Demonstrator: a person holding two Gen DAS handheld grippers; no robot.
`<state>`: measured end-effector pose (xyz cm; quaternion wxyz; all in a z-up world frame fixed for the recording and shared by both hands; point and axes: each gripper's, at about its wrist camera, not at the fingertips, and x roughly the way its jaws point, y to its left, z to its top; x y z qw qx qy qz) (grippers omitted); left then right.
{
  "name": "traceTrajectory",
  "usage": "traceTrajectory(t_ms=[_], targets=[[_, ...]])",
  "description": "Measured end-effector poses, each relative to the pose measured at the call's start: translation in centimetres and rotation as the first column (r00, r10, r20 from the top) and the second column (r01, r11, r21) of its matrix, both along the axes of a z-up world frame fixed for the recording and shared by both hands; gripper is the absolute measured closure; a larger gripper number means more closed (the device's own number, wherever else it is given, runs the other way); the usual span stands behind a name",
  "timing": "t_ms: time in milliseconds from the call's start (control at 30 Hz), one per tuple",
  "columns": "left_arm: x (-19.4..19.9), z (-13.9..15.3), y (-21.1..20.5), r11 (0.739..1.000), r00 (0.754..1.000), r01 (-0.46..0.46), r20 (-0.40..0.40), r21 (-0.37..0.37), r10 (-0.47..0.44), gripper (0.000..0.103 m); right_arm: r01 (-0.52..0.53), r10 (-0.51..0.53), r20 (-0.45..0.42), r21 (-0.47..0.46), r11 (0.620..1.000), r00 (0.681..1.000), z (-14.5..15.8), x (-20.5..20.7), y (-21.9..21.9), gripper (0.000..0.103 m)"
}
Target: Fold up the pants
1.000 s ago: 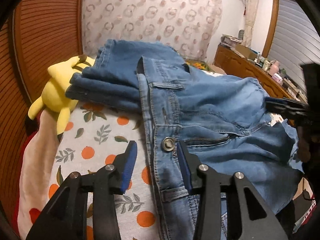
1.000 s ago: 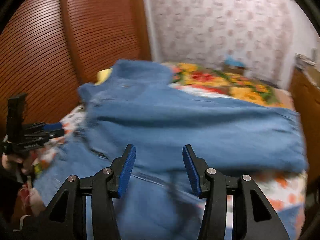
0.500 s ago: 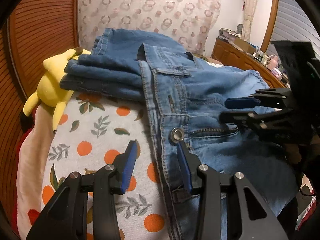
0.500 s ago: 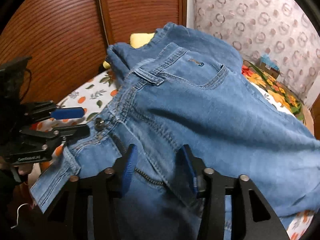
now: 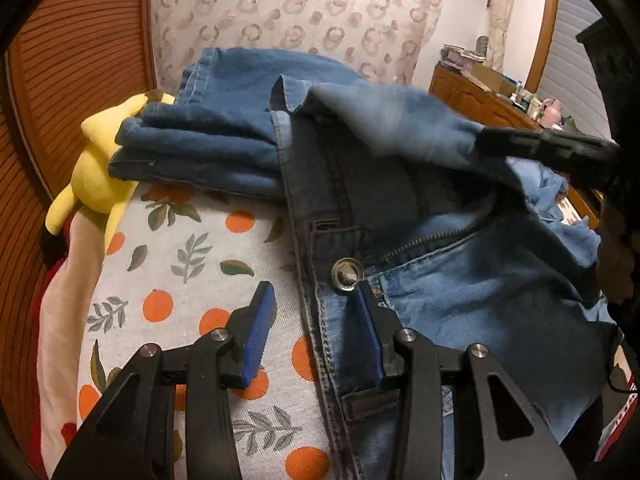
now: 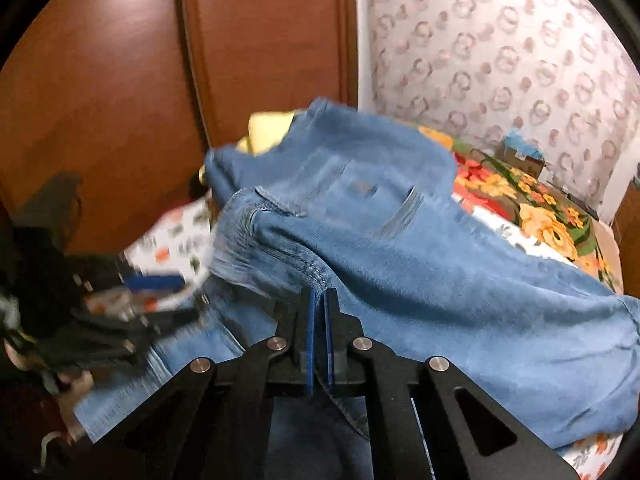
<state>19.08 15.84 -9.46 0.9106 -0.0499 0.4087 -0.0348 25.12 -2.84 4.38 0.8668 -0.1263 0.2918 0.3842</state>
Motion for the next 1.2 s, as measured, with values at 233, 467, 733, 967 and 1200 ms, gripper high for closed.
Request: traceTrajectory(t_ms=[233,467,733,967,1200], targets=[[-0.1,2.1,0.6,0.999,0.997,-0.02,0.072,-0.025,0.022,0.061,-0.073,0.075,-0.065,0.038,0.997,0.995,-0.6,-0.7,-0.3,0.099],[-0.8,3.7,1.4,0.999,0.992,-0.042,0.115,-0.019,0.044,0.061,-0.107,0.102,-0.131,-0.03,0.994,0.986,-3.3,-1.7,0.4,0.097],[-0.5,4.7,-1.0,1.0,0.989,-0.002,0.15,-0.01,0.003,0.046,-0.059,0.061,-0.112,0.027,0.998,0.992,-2.0,-2.9,-2.4,0.086],[-0.8,6.0,-6.5,0.995,0.973,0.104,0.208,0.004,-0.103,0.032,0.109,-0.105,-0.048,0.1,0.989,0.993,-1.2,-5.8,-10.5,0.076],[0.7,6.7,-14.0,0.966,0.947,0.258,0.197,0.003,-0.254,0.032,0.314,-0.315,-0.004,0.081,0.946,0.949,-2.2,-9.2,-20.3,0.057]])
